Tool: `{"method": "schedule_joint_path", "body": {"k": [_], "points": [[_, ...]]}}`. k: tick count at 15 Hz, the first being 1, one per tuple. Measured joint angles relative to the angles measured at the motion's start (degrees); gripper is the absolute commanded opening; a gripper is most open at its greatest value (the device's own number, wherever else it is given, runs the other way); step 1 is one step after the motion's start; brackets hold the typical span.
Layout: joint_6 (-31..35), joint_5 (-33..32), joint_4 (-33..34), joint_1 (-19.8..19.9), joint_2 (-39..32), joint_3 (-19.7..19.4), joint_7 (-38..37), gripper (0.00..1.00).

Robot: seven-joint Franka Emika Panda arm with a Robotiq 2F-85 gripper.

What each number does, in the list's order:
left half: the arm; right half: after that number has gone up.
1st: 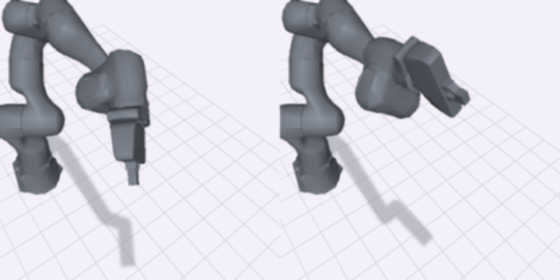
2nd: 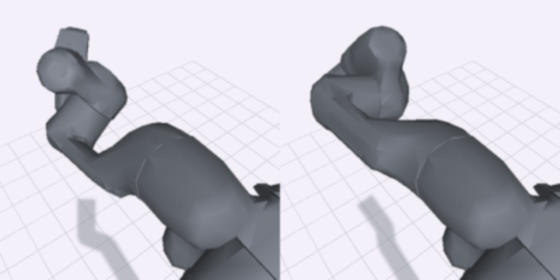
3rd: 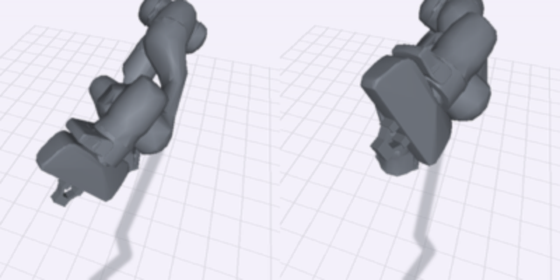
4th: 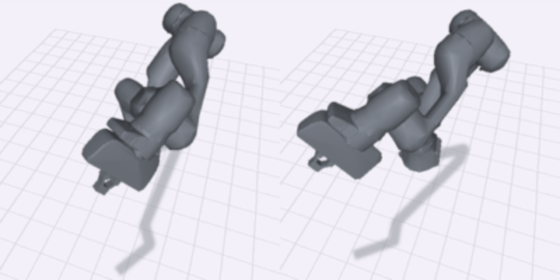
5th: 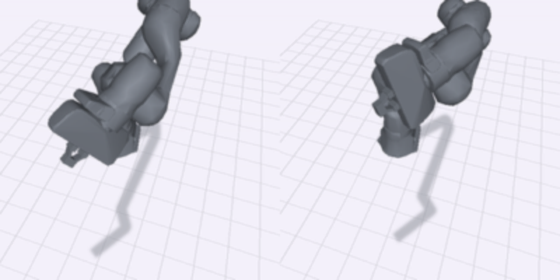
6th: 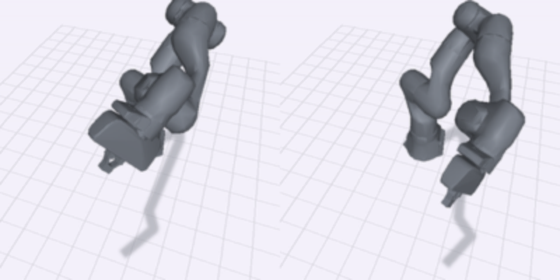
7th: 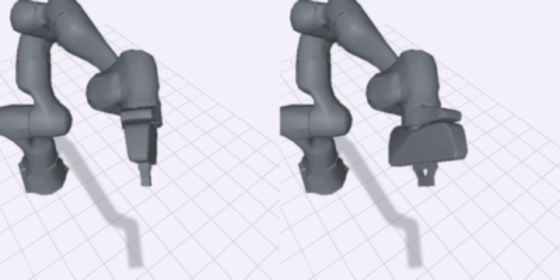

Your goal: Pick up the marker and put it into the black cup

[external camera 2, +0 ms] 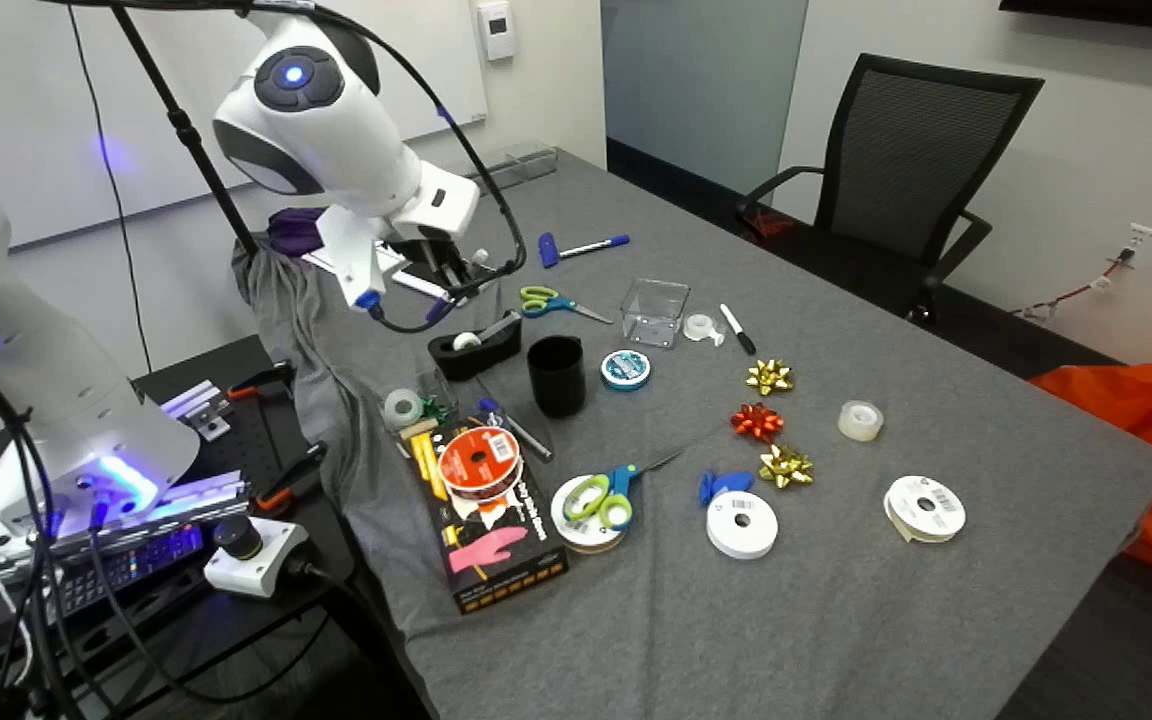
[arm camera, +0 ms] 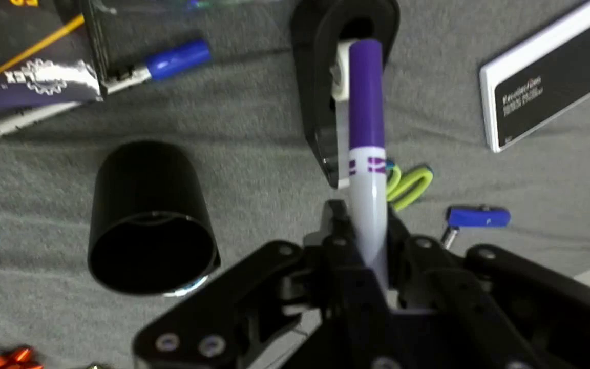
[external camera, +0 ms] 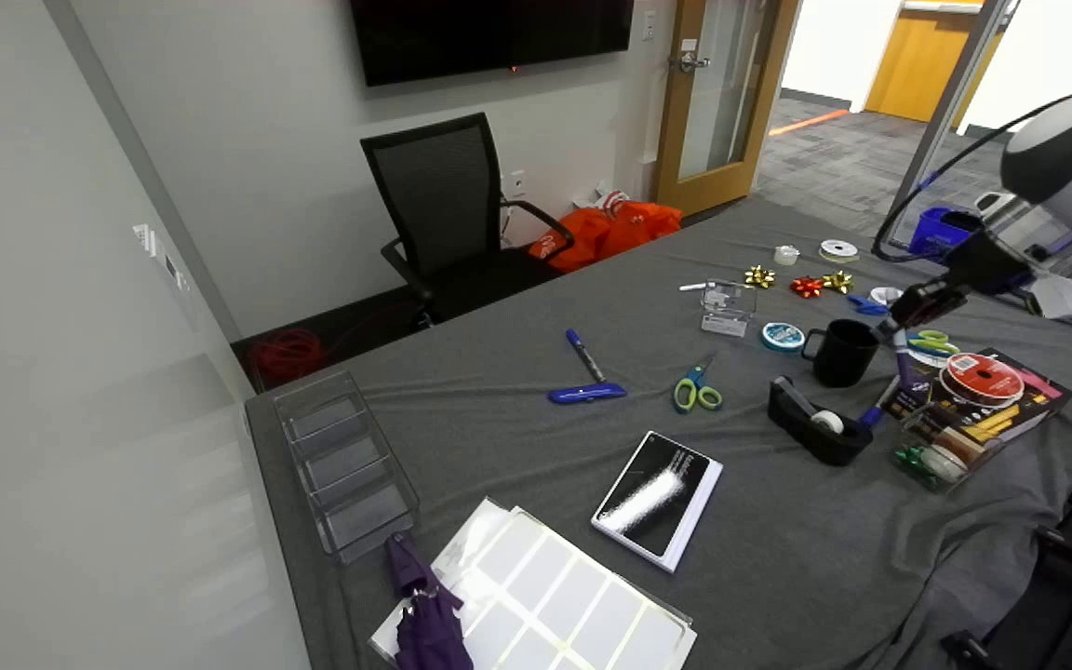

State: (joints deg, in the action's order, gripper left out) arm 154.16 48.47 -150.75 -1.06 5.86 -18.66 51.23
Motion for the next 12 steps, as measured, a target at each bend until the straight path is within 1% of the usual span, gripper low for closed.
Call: {"method": "schedule_joint_path", "body": {"k": [4,7,9,12], "points": [[-0.19,1.50,6.84,-0.32,-1.05,0.27,-7.24,0.04],[0.28,4.46,11.58,-0.38,-4.01,0.15,-8.23,0.04],[1.16,8.00,13.94,-0.30,-6.75,-0.21,-6.49,0.04],[3.63,14.72,16.45,0.36,-11.95,-0.86,0.93,0.04]]}}
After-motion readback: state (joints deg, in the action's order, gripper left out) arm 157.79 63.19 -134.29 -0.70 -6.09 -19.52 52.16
